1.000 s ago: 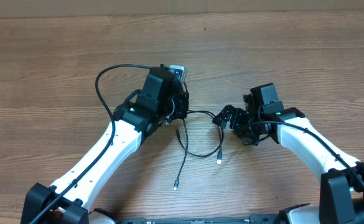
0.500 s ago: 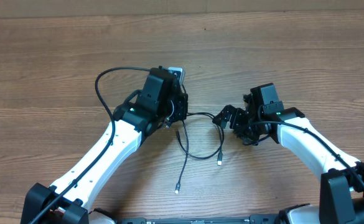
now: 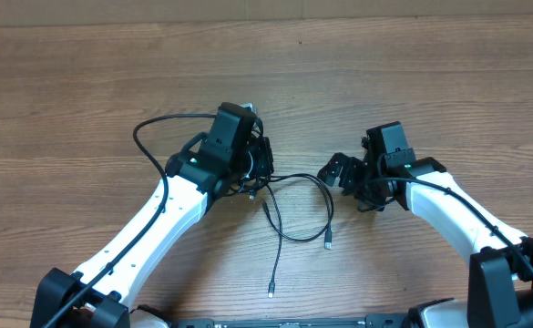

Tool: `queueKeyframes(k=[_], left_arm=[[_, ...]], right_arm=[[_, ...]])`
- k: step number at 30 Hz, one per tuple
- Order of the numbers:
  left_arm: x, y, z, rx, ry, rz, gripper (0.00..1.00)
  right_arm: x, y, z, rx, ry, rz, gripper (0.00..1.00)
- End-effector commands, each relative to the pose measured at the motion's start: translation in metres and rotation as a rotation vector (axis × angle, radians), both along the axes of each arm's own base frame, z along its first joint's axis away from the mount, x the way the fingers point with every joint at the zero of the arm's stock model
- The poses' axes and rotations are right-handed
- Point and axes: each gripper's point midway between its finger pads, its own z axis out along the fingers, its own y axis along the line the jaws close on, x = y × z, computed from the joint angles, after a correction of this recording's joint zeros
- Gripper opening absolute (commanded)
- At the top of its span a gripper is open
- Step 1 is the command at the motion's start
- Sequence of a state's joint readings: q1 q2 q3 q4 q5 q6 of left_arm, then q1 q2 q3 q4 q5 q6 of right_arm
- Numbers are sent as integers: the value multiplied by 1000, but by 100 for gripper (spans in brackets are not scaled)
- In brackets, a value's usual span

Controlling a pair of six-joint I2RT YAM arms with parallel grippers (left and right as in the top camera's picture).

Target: Untangle cables

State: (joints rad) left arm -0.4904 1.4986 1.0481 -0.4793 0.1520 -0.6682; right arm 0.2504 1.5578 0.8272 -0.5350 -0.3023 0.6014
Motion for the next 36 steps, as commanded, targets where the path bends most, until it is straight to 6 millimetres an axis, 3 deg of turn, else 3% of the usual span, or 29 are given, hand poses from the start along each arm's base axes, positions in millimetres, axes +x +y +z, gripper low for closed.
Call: queueKeyframes(k=[1, 6, 13, 15, 17, 21, 26, 36], left_arm=[[3, 3, 9, -78, 49, 139, 4], [7, 10, 8, -118, 91, 287, 4], [13, 18, 8, -144, 103, 419, 7], [17, 23, 9, -133, 83, 454, 11], [19, 25, 10, -132, 72, 466, 4], [23, 23, 14, -150, 53, 463, 4], [26, 19, 18, -177, 44, 458, 4], [27, 16, 22, -265, 97, 468, 4]], right_arm=[[3, -5, -2, -39, -18, -9, 100], [20, 13, 13, 76, -78, -27, 100], [-9, 65, 42, 398, 18, 124, 100], [-18, 77, 50, 472, 62, 146, 96], [-24, 83, 52, 502, 137, 92, 90], [-30, 93, 52, 529, 250, -19, 87], [-29, 103, 47, 486, 262, -94, 84], [-21, 97, 23, 297, 189, -241, 85]])
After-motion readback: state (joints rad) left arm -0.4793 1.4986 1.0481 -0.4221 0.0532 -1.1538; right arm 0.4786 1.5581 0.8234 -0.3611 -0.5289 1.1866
